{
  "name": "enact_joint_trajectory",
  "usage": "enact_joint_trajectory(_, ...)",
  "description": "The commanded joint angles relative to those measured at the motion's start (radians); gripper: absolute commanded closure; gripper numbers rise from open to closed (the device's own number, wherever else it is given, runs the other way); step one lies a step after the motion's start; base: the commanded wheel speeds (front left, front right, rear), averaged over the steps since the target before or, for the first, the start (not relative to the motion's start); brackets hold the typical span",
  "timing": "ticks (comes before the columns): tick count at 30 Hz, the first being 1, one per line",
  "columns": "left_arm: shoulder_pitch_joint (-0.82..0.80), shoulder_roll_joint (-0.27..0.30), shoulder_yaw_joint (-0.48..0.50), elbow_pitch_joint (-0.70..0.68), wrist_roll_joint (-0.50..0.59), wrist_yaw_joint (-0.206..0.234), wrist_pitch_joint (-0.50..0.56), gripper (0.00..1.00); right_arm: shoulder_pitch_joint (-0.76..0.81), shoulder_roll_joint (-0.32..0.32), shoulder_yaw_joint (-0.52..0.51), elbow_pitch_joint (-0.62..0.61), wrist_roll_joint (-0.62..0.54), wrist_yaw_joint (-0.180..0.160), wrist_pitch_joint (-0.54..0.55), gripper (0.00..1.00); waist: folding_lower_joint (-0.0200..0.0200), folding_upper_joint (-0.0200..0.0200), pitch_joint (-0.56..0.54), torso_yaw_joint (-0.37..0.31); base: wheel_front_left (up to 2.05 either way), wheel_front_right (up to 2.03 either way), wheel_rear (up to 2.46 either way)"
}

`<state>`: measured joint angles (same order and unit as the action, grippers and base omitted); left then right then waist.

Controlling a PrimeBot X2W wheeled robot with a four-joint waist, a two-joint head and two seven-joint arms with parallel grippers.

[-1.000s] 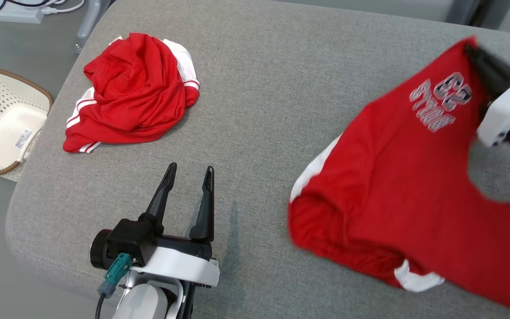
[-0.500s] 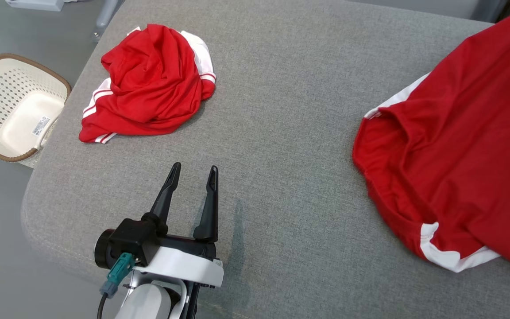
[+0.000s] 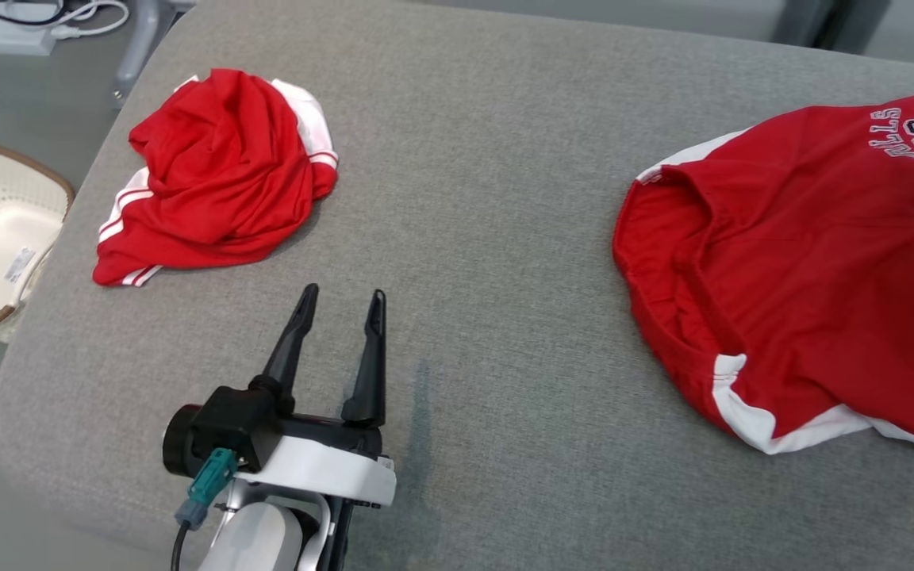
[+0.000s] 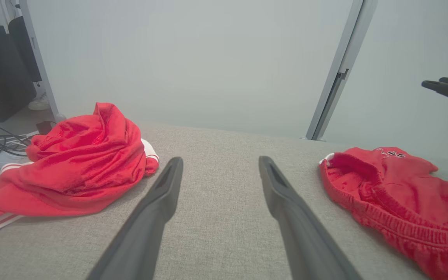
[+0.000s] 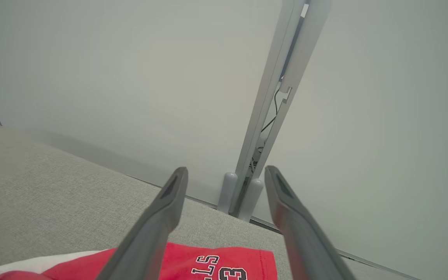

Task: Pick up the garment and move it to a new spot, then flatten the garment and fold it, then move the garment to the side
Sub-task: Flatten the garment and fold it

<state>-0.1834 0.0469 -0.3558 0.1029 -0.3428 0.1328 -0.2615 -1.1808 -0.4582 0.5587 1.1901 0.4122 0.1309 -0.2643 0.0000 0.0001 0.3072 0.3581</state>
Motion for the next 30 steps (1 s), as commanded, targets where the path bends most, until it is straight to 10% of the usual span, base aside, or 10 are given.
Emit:
enact_joint_trajectory(1, -0.012, 0.006, 0.01, -0.001, 0.006, -0.001, -0.003, 0.0, 0.018, 0.014, -0.005, -0.019, -0.008, 0.0, -0.002, 0.0, 0.0, -0.0001, -0.02, -0.027, 0.0, 0.0, 0.0)
enact_joint_trajectory(15, 0.023, 0.005, 0.071, -0.004, 0.033, -0.017, -0.003, 0.0, 0.489, 0.08, -0.29, -0.542, 0.007, 0.0, -0.002, 0.0, 0.0, -0.0001, -0.133, -0.218, 0.0, 0.0, 0.0)
enact_joint_trajectory(30, 0.03, 0.004, 0.016, 0.075, 0.054, -0.088, -0.003, 0.0, 0.904, 0.312, -0.538, -0.863, -0.098, 0.0, -0.002, 0.0, 0.0, -0.0001, -0.138, -0.332, 0.0, 0.0, 0.0)
